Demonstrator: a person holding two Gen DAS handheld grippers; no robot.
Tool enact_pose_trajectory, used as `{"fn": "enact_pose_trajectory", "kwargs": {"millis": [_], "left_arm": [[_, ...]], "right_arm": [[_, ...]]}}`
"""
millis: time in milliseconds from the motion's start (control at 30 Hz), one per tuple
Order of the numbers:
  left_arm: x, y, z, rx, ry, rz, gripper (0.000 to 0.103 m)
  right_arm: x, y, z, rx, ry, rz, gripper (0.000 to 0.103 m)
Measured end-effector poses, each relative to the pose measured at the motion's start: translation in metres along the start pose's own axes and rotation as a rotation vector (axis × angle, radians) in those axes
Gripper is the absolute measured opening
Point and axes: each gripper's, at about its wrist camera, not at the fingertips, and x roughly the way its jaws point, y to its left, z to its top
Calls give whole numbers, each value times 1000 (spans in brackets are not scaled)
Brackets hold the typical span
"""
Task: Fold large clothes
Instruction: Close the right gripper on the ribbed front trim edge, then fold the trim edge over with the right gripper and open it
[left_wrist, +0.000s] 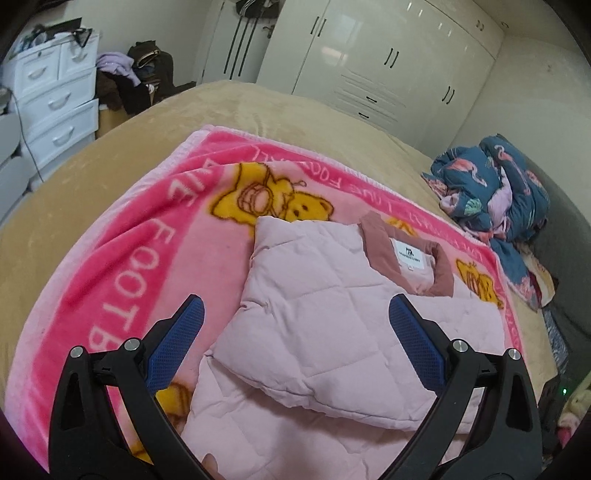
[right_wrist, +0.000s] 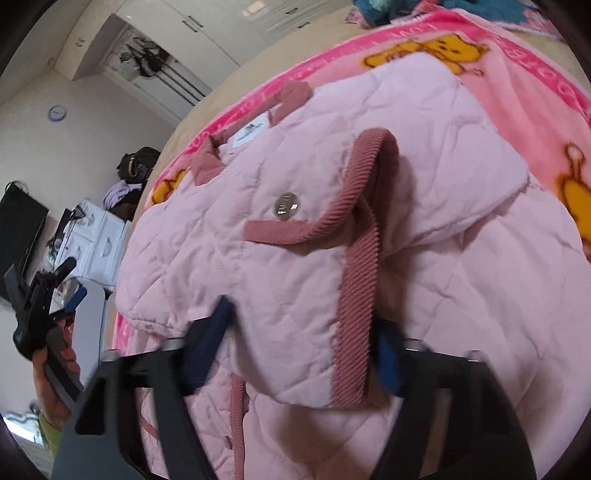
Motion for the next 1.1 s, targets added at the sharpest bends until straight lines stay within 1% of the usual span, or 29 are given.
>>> {"fn": "enact_pose_trajectory", "kwargs": {"millis": [33,67,100,133,233,367,500,600,667,900,1100], "left_arm": [[1,1,0,-4,2,-4,94],[1,0,0,-5,3,-5,94],[1,-1,0,-5,6,-8,94],[1,-1,-1,-4,6,-10,94],[0,-2,0,-5,7,-25,94],[-1,-5,2,2,-4,-23,94],[1,-10,3,8,-9,-30,94],[5,-15,2,28,-2,-30,94],[9,-20,1,39,2,-35,94],[26,-35,-9,84,38,-41,94],[38,-45,-16,115,60,-46,94]], "right_arm": [[-4,4,1,-29,-21,10,29],[-7,8,3,-50,-37,13,26],[-11,14,6,-76,-60,12,25],[-19,23,10,-124,-97,15,22],[-30,49,26,-243,-160,15,20],[-53,85,54,-399,-261,20,19],[-64,93,80,-448,-318,11,19],[-60,83,88,-428,-316,-8,19],[-52,72,88,-400,-297,-23,19],[-32,44,76,-313,-241,-43,19],[-23,32,69,-294,-199,-60,20]]}}
